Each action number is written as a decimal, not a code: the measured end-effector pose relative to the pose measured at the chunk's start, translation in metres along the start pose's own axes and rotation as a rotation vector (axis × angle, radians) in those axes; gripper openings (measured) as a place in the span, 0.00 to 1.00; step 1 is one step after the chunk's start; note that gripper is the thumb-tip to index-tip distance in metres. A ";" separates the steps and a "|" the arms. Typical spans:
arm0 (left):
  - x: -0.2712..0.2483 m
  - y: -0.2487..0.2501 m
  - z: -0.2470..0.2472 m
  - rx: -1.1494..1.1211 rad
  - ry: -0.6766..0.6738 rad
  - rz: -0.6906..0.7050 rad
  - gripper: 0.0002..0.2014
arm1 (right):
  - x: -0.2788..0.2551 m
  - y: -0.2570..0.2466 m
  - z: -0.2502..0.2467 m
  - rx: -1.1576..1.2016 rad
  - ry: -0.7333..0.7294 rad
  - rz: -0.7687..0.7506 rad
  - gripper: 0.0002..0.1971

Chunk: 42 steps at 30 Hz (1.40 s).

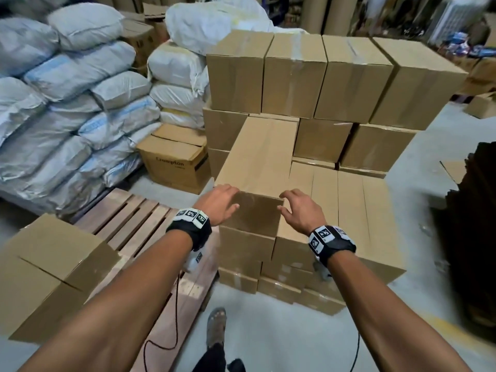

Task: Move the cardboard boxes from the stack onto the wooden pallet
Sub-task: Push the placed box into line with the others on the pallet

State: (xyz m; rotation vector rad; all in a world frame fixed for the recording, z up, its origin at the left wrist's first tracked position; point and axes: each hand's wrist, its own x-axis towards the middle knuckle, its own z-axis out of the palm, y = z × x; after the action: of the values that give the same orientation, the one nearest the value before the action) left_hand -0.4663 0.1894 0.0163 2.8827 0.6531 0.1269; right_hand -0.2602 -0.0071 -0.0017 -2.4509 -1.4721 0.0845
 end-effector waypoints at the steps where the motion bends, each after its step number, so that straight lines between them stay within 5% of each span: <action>1: 0.016 -0.015 -0.002 0.027 0.002 0.013 0.25 | 0.018 0.003 0.002 -0.027 -0.005 0.002 0.21; 12: 0.205 -0.152 0.008 0.062 -0.153 0.173 0.37 | 0.196 0.044 0.043 -0.073 -0.192 0.178 0.39; 21: 0.308 -0.165 0.058 -0.106 -0.306 0.191 0.39 | 0.265 0.074 0.083 -0.005 -0.145 0.245 0.41; 35: 0.316 -0.156 0.079 -0.342 -0.227 0.132 0.39 | 0.270 0.074 0.076 0.205 -0.019 0.229 0.42; 42: 0.260 -0.142 0.073 -0.360 -0.132 0.089 0.40 | 0.234 0.061 0.064 0.268 -0.019 0.149 0.40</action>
State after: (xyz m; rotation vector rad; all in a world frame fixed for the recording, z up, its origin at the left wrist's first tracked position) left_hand -0.2830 0.4162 -0.0718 2.5466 0.4277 0.0584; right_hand -0.1079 0.1834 -0.0580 -2.3408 -1.1956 0.3144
